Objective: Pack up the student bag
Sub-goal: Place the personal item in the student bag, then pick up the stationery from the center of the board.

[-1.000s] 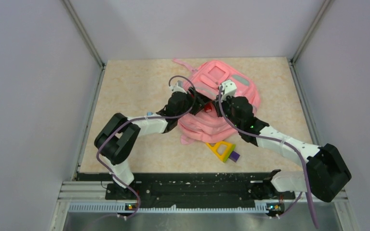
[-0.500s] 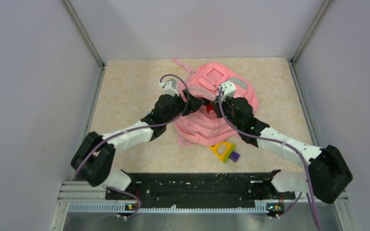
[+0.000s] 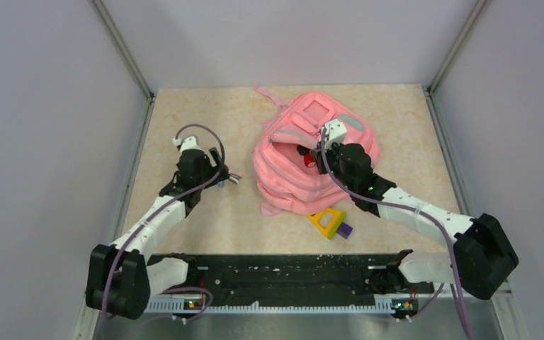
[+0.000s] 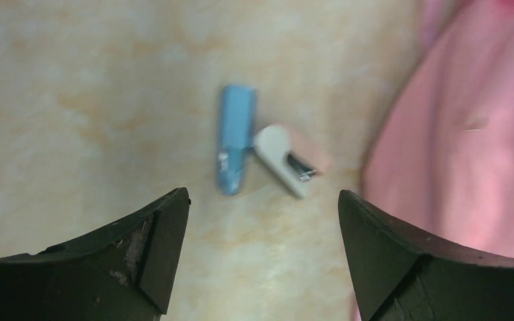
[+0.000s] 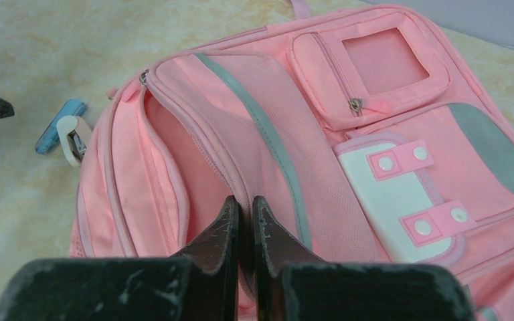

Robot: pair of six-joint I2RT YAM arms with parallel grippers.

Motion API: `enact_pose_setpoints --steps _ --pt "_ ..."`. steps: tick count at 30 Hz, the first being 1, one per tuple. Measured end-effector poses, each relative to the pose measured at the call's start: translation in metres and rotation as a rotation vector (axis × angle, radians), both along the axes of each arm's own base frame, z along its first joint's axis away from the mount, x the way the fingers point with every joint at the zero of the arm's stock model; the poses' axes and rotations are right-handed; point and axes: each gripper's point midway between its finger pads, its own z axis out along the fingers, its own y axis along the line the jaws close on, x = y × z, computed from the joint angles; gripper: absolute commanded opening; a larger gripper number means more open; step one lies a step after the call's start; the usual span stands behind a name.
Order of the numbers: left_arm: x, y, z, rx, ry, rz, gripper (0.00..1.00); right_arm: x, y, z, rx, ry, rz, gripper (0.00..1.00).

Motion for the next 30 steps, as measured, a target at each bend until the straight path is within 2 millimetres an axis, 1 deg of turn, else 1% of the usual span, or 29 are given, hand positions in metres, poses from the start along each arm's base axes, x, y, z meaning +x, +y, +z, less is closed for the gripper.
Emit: enact_pose_setpoints --steps 1,2,3,4,6,8,11,14,16,20,24,30 --pt "-0.005 0.02 -0.016 0.014 0.042 0.056 0.85 0.0 0.0 0.0 -0.001 0.001 0.0 0.0" --pt "-0.012 0.035 -0.032 0.024 0.089 0.097 0.84 0.0 0.0 -0.001 -0.001 0.002 0.0 0.0" --pt "-0.019 0.044 -0.044 0.031 0.128 0.122 0.84 0.0 0.0 -0.001 -0.002 0.002 0.0 0.0" --pt "-0.023 0.05 -0.051 0.036 0.153 0.137 0.81 0.0 0.0 -0.001 -0.002 0.002 0.0 0.0" --pt "-0.027 0.057 -0.062 0.044 0.196 0.16 0.75 0.0 0.0 -0.001 -0.002 0.002 0.0 0.0" --pt "-0.028 0.06 -0.072 0.052 0.23 0.168 0.71 0.0 0.0 -0.001 -0.001 0.003 0.0 0.0" --pt "-0.031 0.06 -0.089 0.062 0.287 0.164 0.7 0.0 0.0 -0.001 0.0 0.004 -0.001 0.0" --pt "-0.033 0.058 -0.1 0.062 0.331 0.151 0.7 0.0 0.0 -0.001 0.001 0.004 0.0 0.0" --pt "-0.028 0.054 -0.105 0.058 0.359 0.139 0.7 0.0 0.0 -0.001 0.001 0.004 0.0 0.0" --pt "-0.017 0.048 -0.106 0.048 0.373 0.119 0.69 0.0 0.0 -0.001 0.001 0.004 0.0 0.0" --pt "-0.008 0.048 -0.108 0.062 0.387 0.114 0.65 0.0 0.0 -0.001 0.0 0.004 -0.001 0.0" --pt "0.013 0.045 -0.109 0.097 0.391 0.107 0.59 0.0 0.0 -0.001 0.0 0.004 0.0 0.0"
